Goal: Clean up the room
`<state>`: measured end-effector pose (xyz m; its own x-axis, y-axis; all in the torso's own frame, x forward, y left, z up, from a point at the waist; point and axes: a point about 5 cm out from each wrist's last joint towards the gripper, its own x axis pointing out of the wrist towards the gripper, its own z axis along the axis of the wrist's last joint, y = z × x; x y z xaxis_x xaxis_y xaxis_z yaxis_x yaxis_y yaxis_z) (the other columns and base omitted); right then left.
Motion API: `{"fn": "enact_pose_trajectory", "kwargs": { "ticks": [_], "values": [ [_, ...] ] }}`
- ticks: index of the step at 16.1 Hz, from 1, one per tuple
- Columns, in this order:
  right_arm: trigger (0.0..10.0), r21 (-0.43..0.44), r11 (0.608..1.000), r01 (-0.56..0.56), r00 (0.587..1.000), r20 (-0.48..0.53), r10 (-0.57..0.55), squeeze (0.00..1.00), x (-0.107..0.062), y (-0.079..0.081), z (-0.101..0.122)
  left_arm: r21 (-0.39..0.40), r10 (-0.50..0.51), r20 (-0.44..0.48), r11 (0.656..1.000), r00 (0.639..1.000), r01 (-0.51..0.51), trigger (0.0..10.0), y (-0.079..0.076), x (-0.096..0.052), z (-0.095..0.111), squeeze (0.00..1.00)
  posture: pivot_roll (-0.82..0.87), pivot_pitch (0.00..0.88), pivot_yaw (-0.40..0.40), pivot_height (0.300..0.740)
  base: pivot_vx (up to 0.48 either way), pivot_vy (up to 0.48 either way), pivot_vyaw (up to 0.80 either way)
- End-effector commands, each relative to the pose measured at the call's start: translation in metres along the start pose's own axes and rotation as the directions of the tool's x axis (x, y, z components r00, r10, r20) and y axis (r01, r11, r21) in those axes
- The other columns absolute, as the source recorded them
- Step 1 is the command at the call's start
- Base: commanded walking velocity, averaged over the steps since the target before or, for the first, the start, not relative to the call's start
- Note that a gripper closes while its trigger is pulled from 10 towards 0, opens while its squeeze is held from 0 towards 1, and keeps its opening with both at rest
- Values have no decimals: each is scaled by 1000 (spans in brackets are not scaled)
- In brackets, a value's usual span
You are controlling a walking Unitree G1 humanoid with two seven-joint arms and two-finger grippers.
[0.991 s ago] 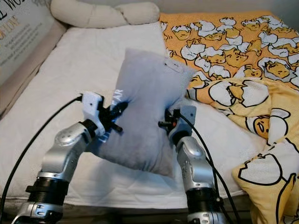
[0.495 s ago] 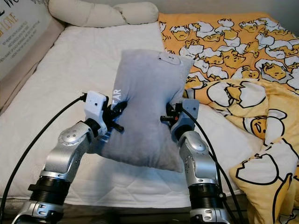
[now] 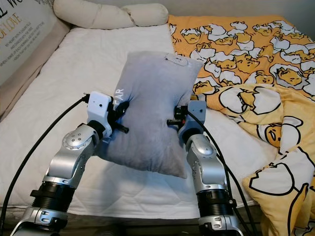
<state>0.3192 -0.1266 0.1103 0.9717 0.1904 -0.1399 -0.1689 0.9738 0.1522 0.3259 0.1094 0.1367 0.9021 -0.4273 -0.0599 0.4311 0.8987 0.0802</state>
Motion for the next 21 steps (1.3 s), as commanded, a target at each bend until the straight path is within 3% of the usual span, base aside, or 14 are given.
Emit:
{"fn": "enact_pose_trajectory", "kwargs": {
  "ticks": [1, 21],
  "values": [
    [10000, -9, 1000, -6, 1000, 21, 6, 0, 2, 4, 7, 32, 17, 26, 999, 999, -18, 10000, 3, 2, 8, 0, -49, 0, 31, 740, 0, 371, 0],
    [10000, -8, 1000, -4, 1000, -11, 4, 0, 5, 9, 1, 68, 21, 26, 997, 999, -23, 10000, 7, 3, 9, 0, -32, 0, 36, 740, 0, 404, 0]
  ]
}}
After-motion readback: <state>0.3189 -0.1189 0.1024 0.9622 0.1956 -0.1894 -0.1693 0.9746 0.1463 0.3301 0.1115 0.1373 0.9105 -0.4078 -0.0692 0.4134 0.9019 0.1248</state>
